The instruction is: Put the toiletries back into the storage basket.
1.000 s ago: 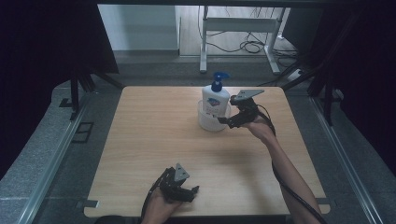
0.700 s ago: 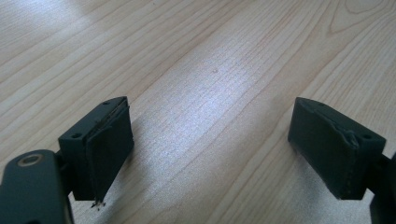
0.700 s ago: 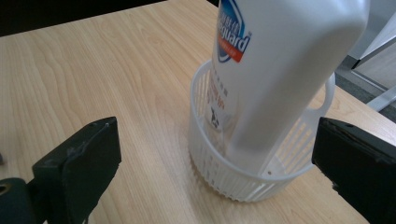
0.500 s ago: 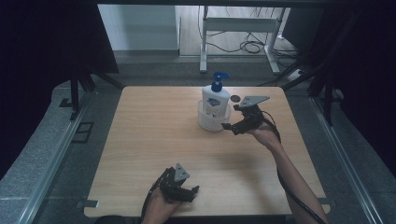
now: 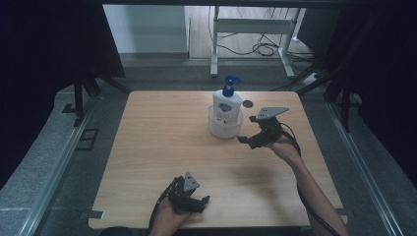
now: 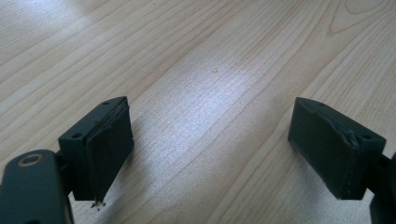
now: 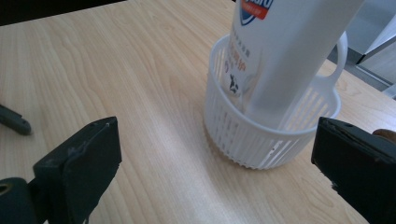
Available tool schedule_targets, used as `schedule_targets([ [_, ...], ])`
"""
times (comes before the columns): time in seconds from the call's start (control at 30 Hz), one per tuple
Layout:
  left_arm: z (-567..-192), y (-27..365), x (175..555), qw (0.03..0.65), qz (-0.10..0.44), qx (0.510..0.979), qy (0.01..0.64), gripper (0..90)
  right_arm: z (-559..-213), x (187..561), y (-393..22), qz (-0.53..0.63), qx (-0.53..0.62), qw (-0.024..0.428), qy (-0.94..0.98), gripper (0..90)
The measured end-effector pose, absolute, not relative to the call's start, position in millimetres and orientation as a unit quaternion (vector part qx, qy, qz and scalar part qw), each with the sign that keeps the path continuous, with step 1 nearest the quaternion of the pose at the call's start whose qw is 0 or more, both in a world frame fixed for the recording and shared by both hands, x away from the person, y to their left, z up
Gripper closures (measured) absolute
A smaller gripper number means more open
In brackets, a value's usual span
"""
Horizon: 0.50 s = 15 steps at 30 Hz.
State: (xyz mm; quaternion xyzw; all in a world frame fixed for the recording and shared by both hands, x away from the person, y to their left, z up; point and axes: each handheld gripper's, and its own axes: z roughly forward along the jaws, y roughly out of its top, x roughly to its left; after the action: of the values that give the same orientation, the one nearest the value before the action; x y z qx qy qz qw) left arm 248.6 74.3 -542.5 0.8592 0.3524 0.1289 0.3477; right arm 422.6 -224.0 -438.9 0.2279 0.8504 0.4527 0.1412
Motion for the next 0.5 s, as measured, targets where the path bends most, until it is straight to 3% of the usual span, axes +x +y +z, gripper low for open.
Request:
schedule_targets([
  [0.5,-542,74,248,0.347,0.128,0.859,0.353,13.4,-449,400,-238,0.451,0.244,0.137,0.848,0.0],
])
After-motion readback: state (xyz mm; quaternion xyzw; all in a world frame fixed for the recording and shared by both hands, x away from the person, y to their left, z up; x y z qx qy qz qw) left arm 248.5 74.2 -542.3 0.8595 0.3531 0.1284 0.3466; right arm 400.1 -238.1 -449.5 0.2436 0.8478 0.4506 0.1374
